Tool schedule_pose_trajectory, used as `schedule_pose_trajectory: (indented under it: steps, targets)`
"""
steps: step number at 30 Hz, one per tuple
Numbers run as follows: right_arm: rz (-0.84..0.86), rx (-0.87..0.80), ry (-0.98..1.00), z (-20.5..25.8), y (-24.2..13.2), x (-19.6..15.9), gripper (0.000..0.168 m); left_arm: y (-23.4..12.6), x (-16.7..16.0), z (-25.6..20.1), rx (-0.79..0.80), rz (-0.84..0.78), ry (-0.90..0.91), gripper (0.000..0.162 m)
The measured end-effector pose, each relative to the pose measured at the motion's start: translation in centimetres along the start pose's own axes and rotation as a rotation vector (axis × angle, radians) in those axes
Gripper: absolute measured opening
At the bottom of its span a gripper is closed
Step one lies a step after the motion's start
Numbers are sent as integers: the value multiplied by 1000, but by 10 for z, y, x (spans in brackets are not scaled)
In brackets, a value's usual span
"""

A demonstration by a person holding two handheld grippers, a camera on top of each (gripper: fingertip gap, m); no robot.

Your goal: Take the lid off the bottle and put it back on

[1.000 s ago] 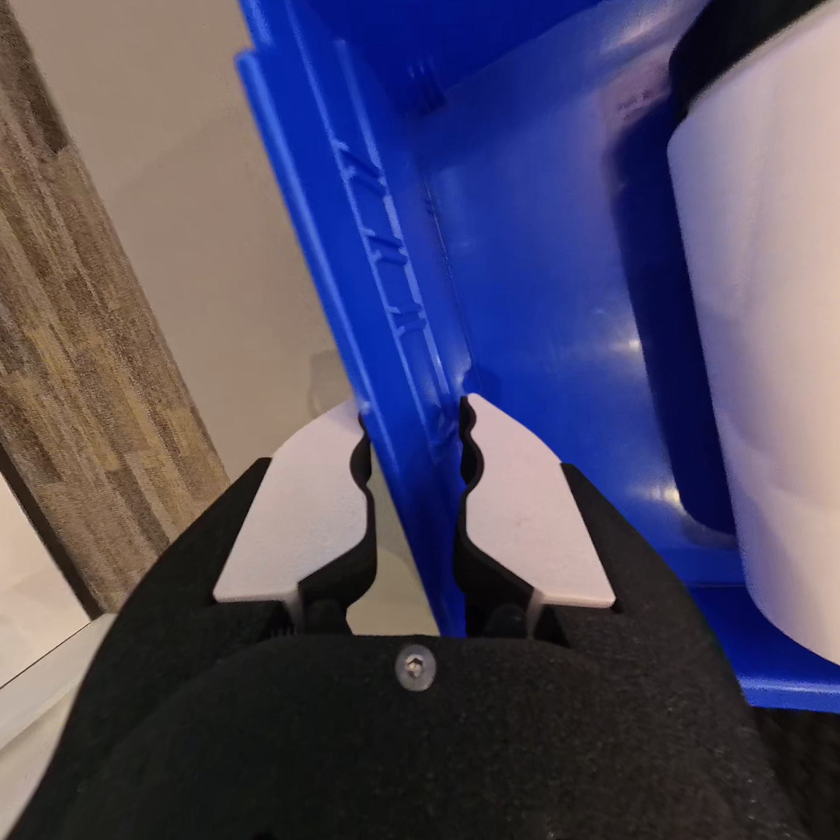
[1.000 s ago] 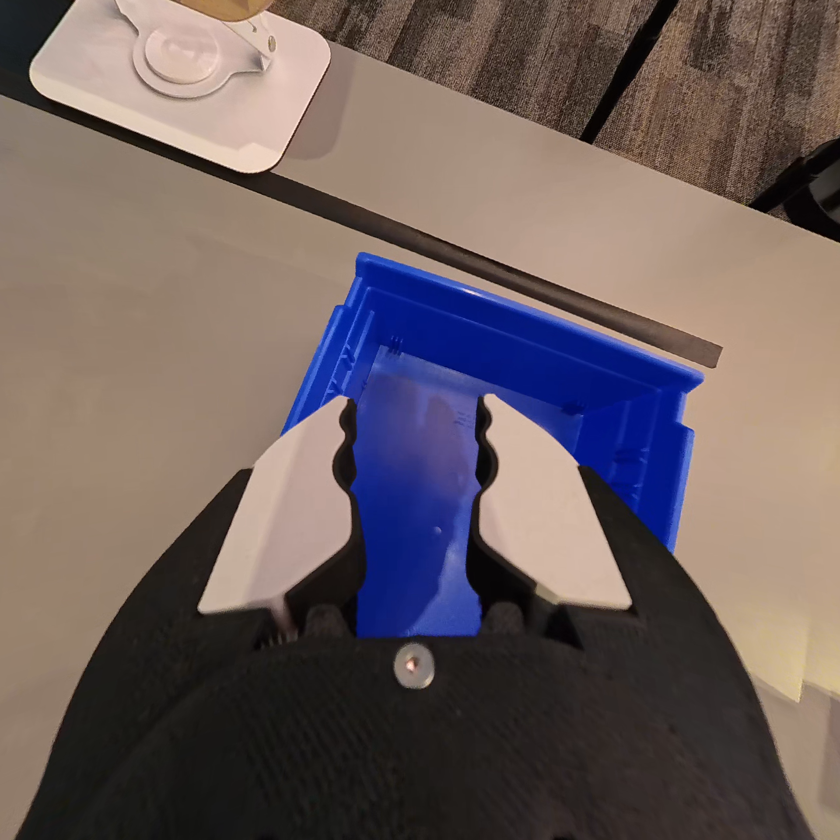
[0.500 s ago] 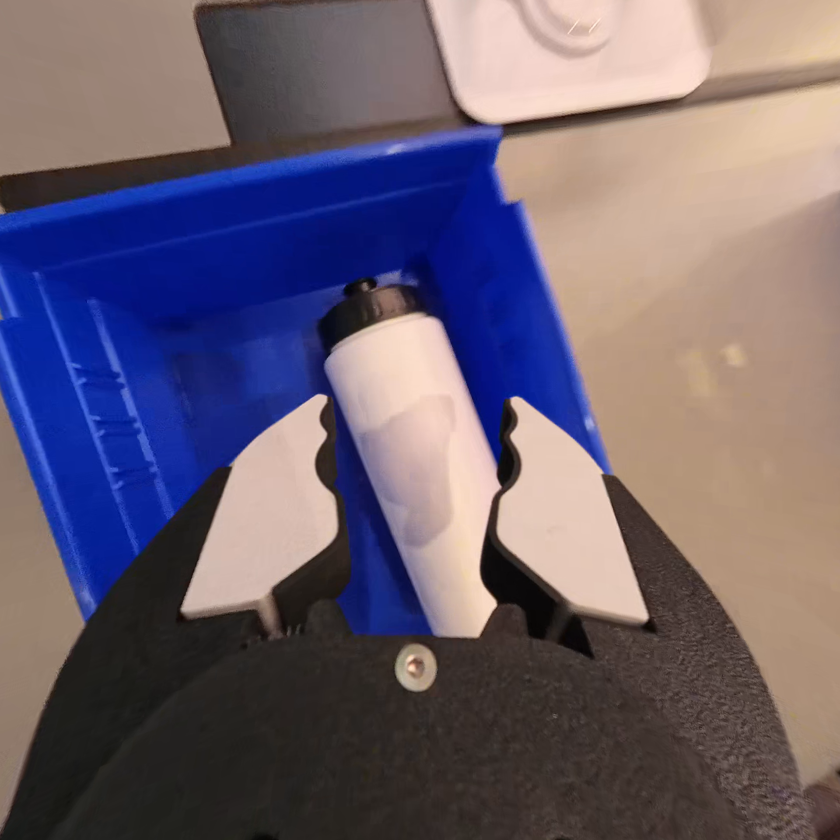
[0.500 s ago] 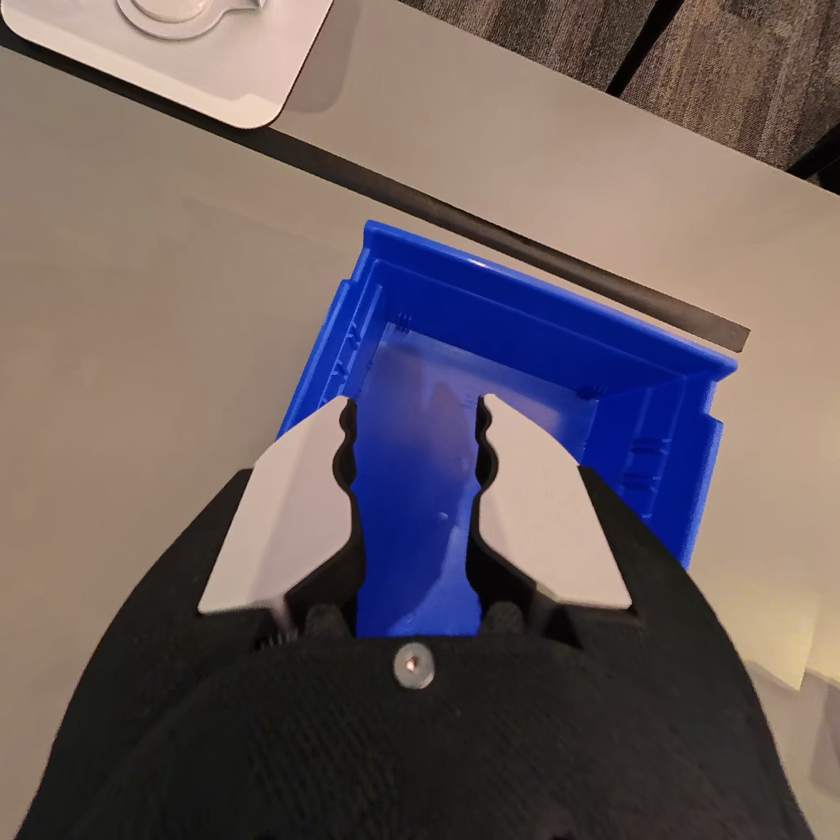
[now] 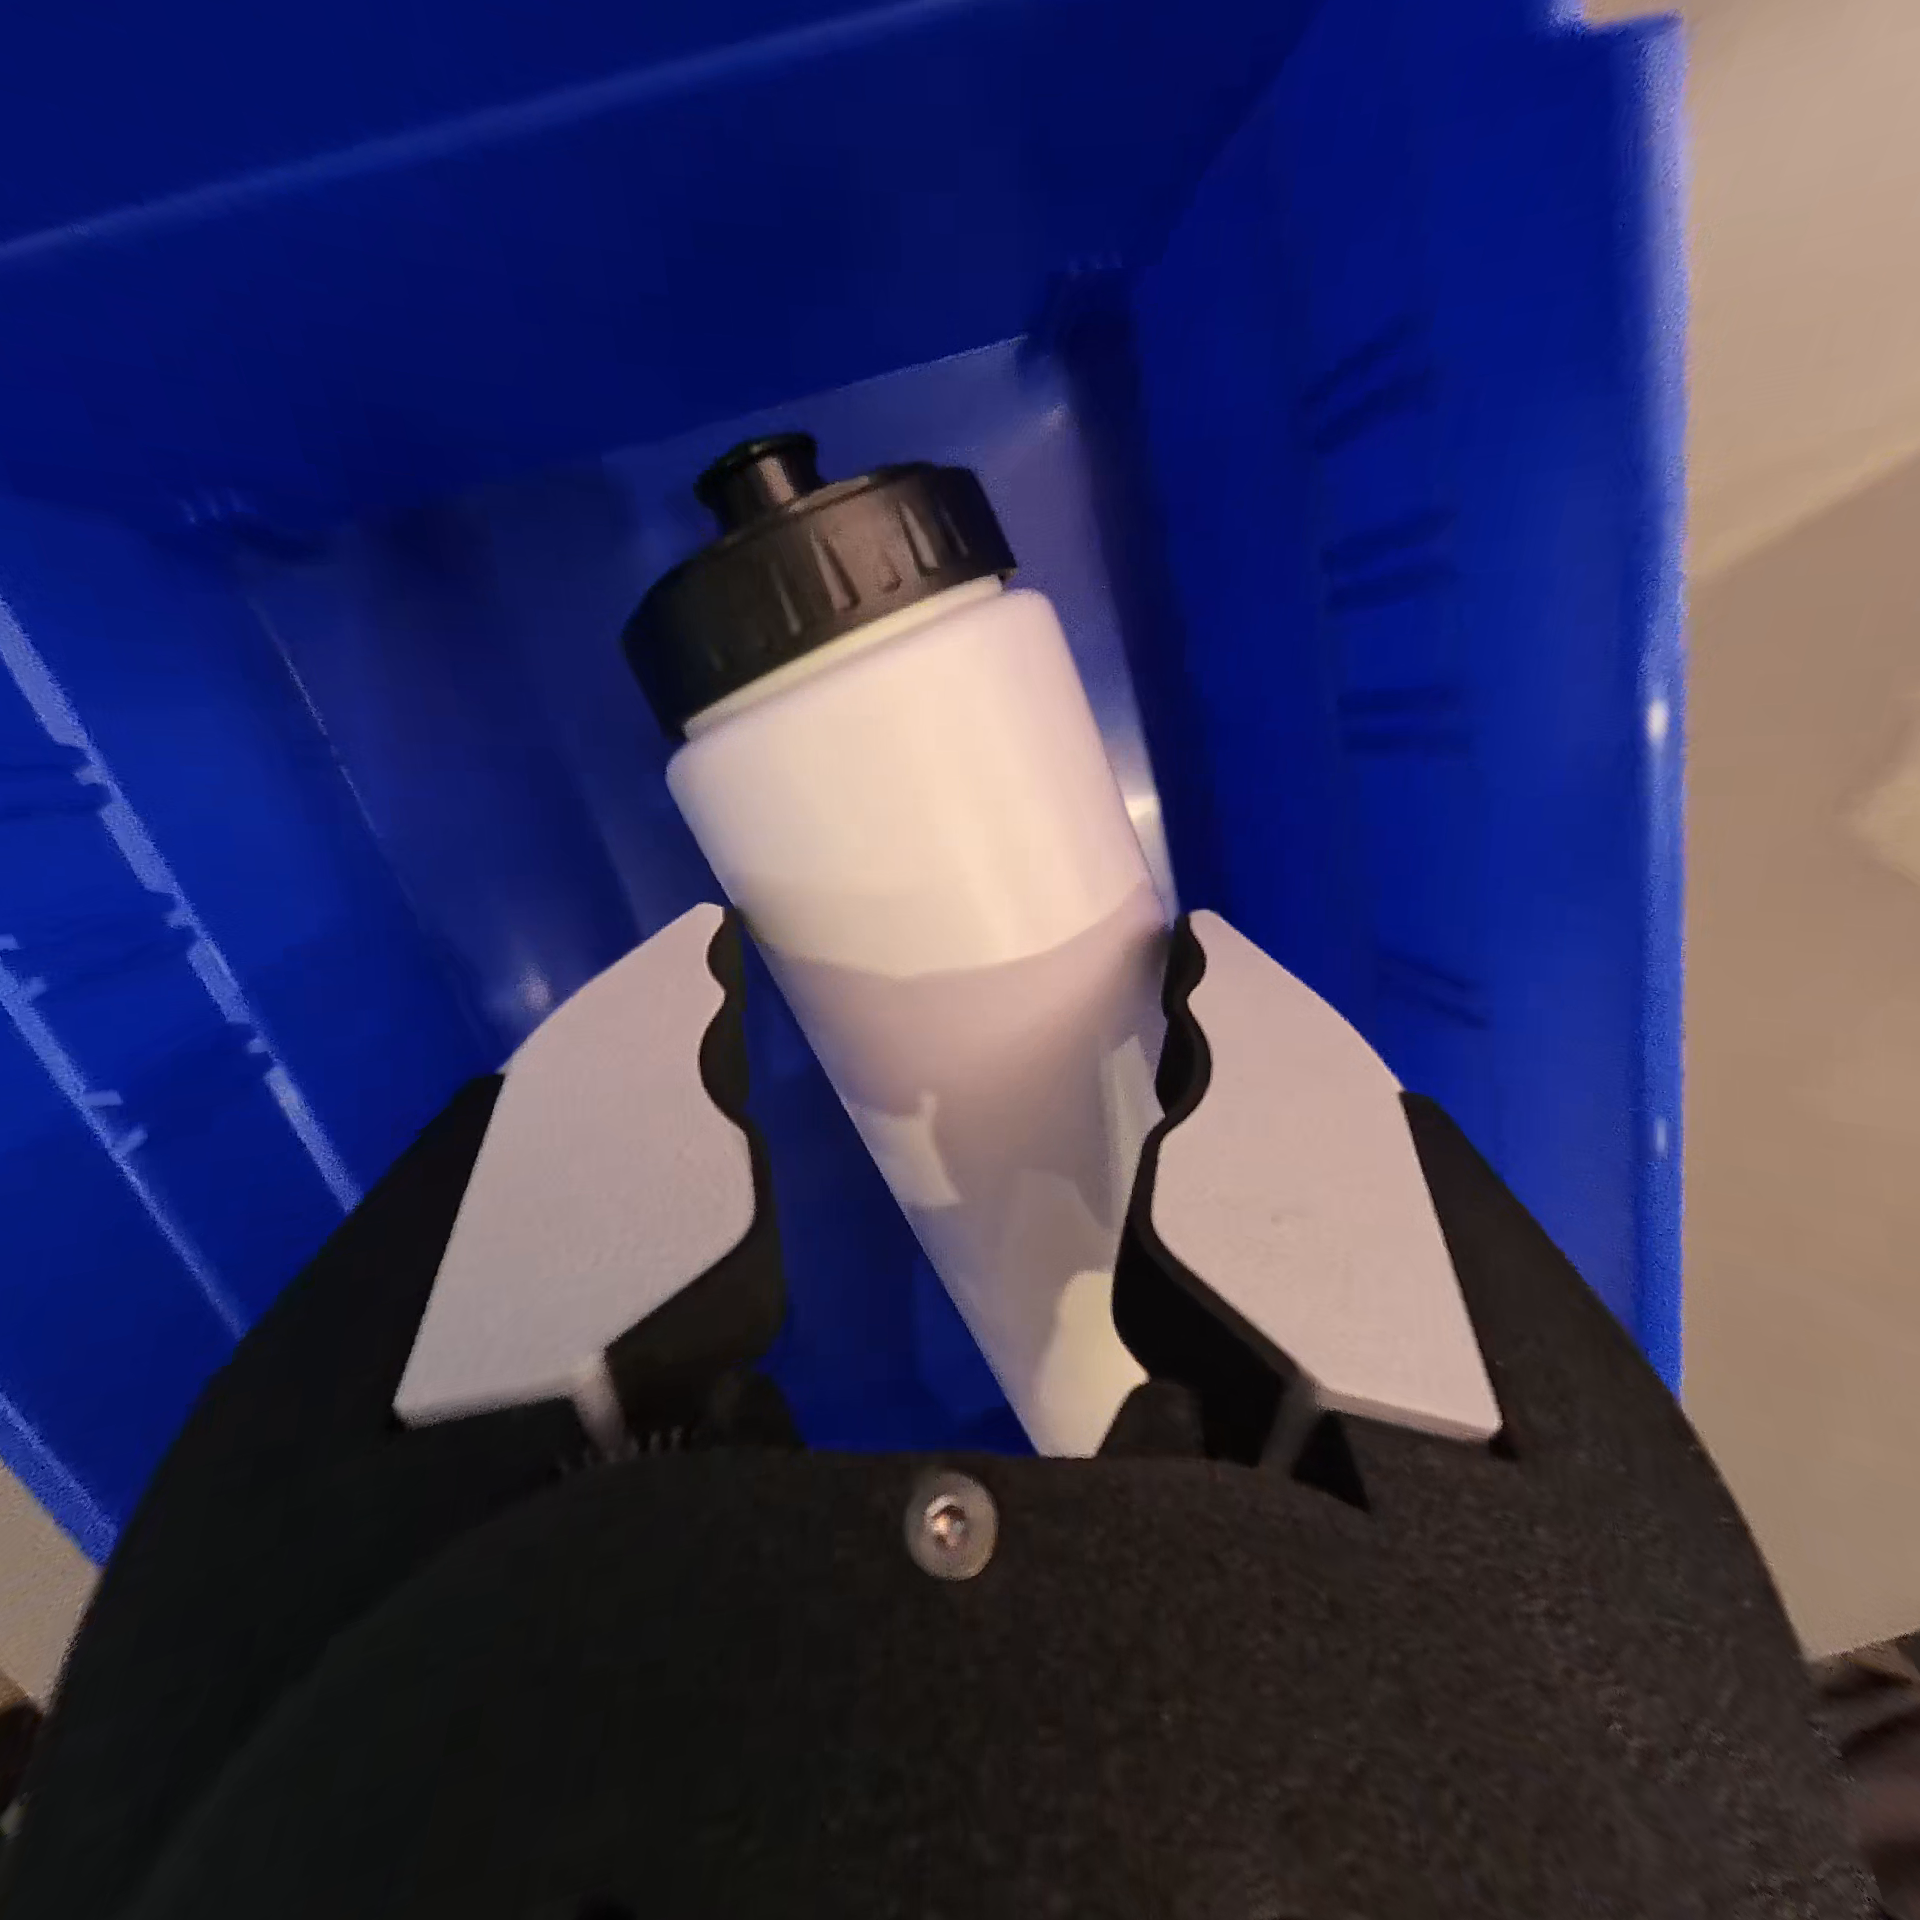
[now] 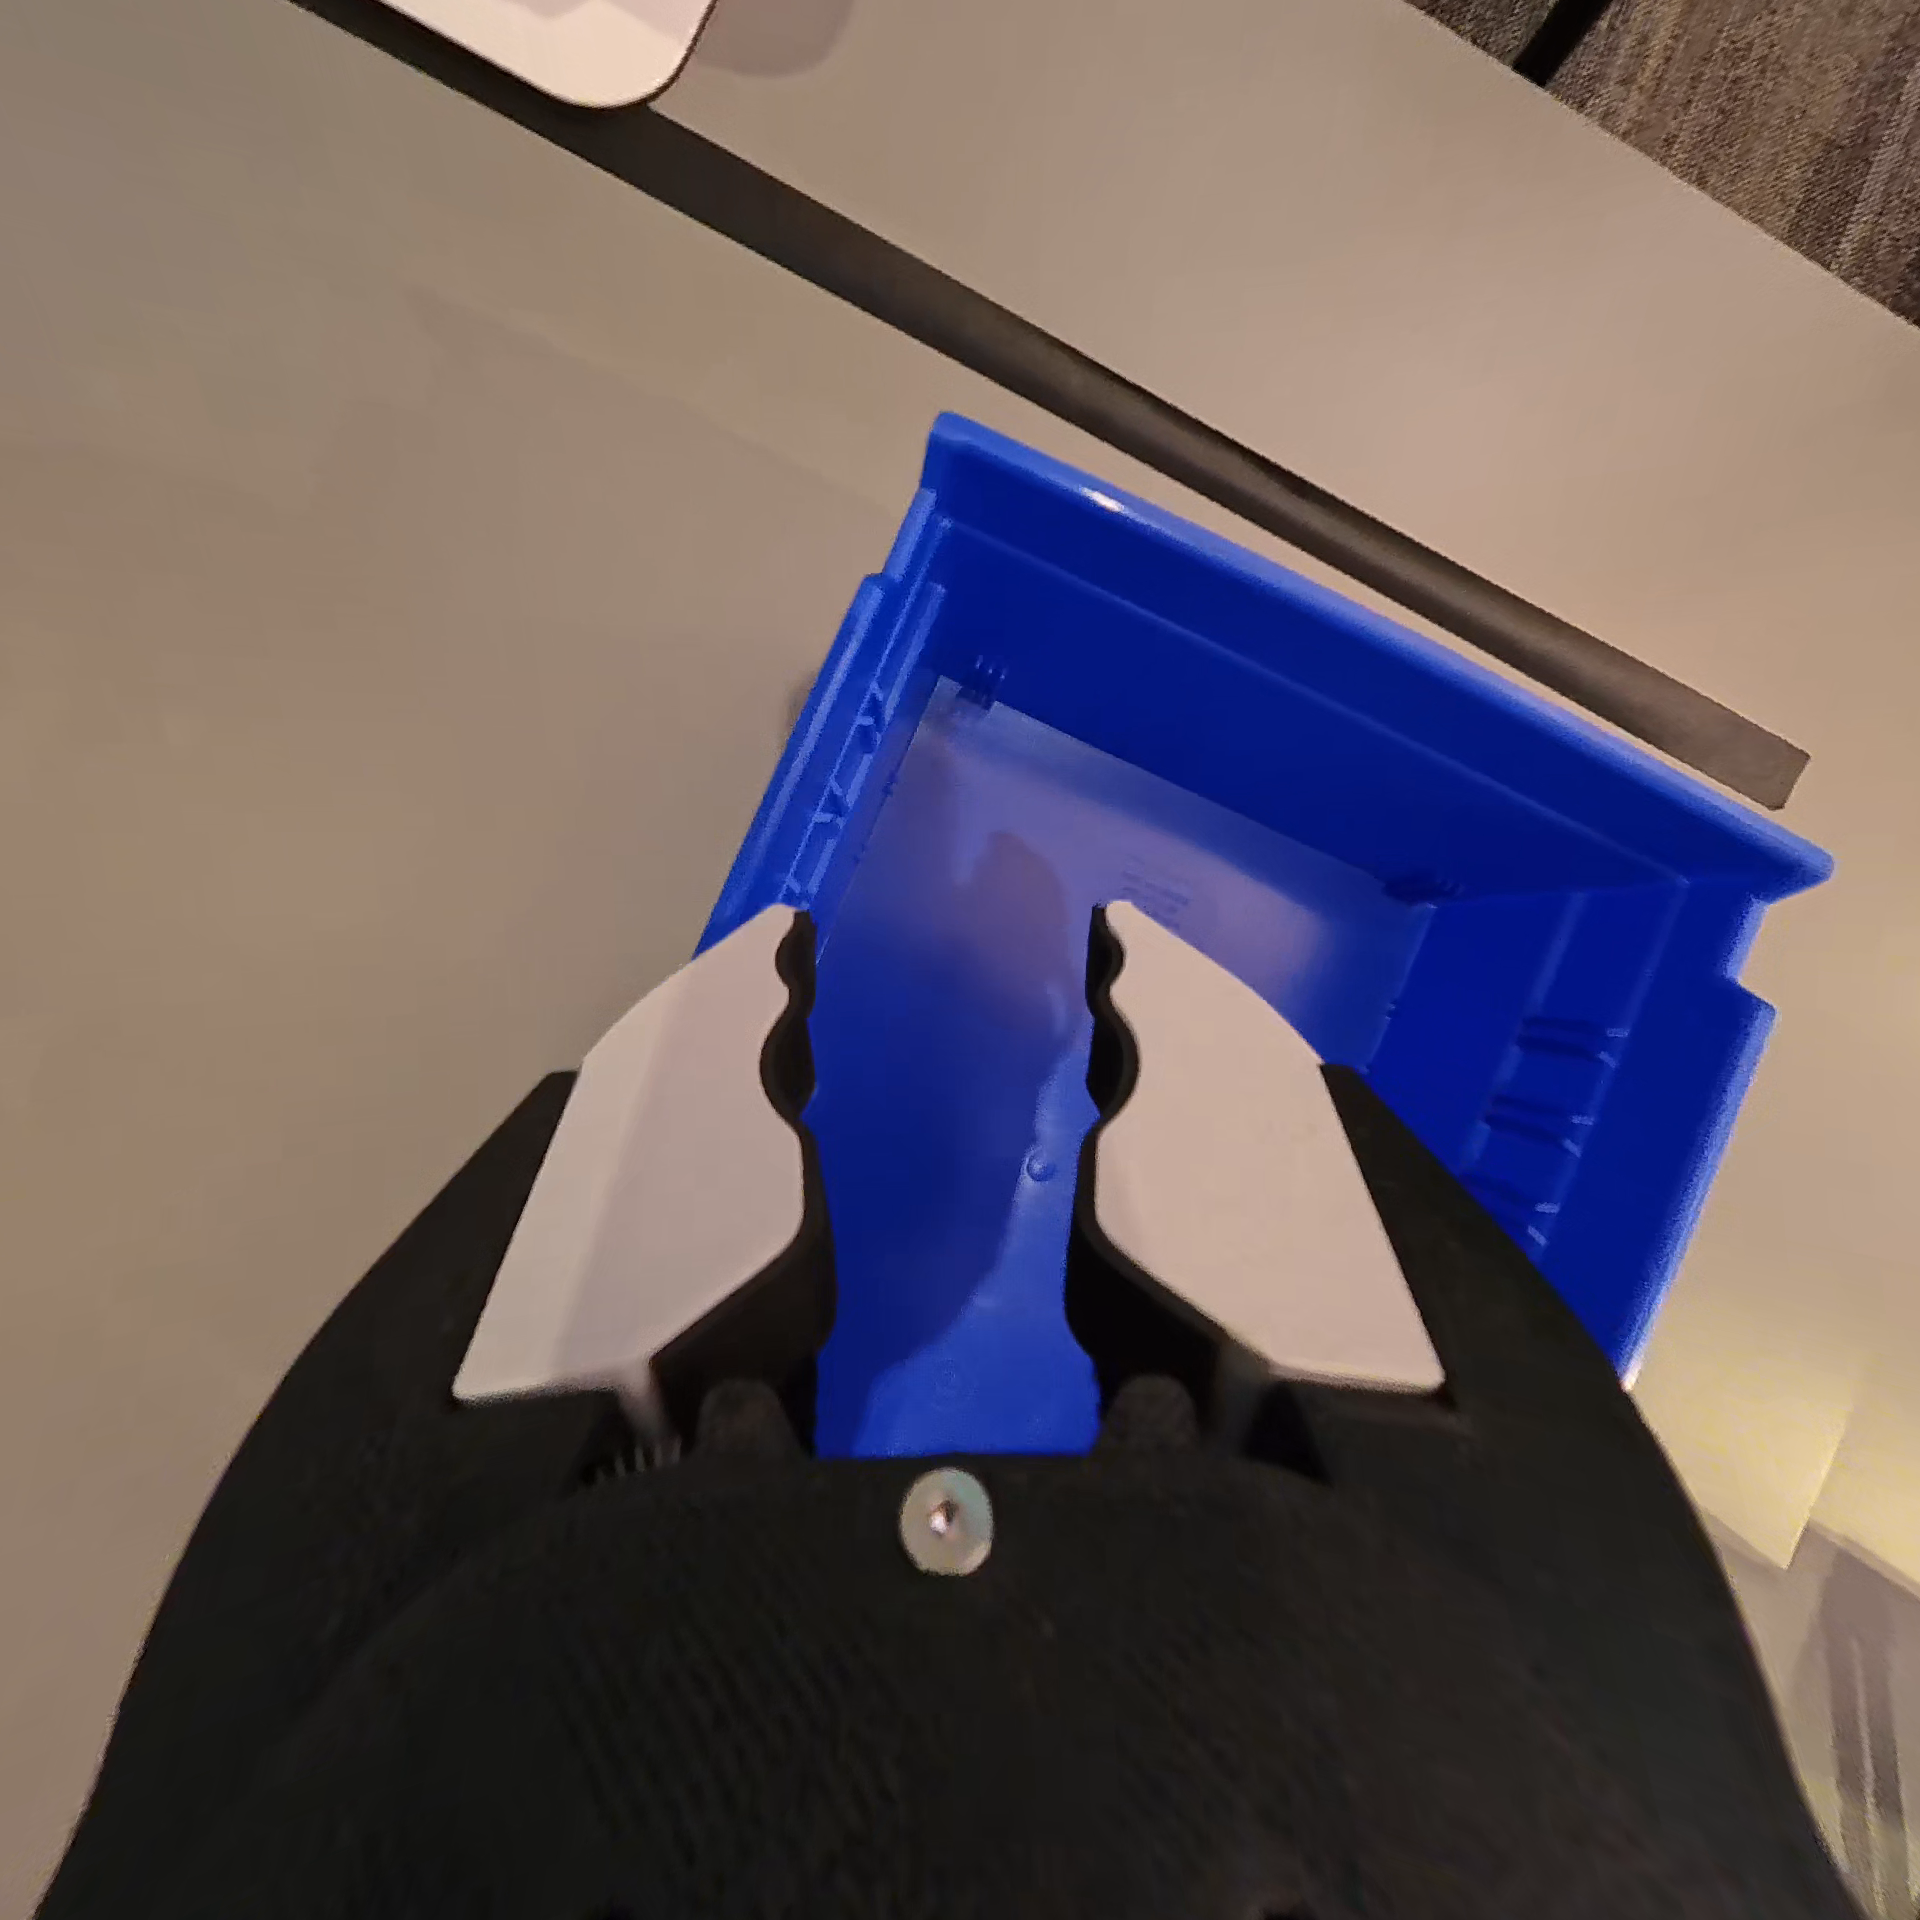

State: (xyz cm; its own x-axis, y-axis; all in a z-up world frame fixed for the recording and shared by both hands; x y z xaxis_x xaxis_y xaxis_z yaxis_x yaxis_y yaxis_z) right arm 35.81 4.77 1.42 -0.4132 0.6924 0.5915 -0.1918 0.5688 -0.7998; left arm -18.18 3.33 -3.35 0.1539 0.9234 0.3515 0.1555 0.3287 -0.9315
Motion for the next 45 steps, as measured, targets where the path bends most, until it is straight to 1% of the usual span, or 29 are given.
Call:
schedule_pose_trajectory:
  steps: [3,5,11,13,15,21,24,27,30,39,45]
  targets:
    - [27,-20,6,-2,1,-3,53,10,1,4,-20,76,-73,85]
    - [30,-23,11,-3,1,-5,53,14,0,3,-43,94,-97,87]
    - [65,-20,-10,1,8,-5,53,18,-3,-3,-52,116,-64,87]
    - [79,-17,-22,4,12,-5,53,20,-3,-6,-59,136,-32,87]
    - [95,-14,-38,7,14,-6,53,20,-4,-10,-30,146,29,87]
    - [106,-30,-63,9,16,-6,50,19,-8,-24,144,209,269,86]
    - [94,-26,-62,9,14,-5,50,20,-8,-31,205,222,327,87]
    - [80,-34,-60,8,10,-4,50,22,-8,-32,236,228,318,87]
    - [71,-38,-57,5,6,-4,50,23,-7,-30,234,224,286,87]
    - [60,-39,-52,1,3,-3,50,20,-8,-29,225,219,315,86]
    - [58,-41,-51,0,3,-3,50,10,-2,-23,209,139,283,86]
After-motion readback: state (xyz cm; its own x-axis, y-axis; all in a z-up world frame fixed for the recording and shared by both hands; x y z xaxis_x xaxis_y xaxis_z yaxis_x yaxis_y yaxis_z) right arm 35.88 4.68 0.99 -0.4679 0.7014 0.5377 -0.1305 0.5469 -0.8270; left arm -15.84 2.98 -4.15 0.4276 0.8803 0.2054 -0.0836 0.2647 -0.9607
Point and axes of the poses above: each gripper's, where its closed fingertips meet, y out along the fingers, x out of its top, z = x × y across the jaws, the point moved 8 cm from there along -y, back along the fingers, and after that the axes turned 4 degrees about -z, right-handed, at the moved point
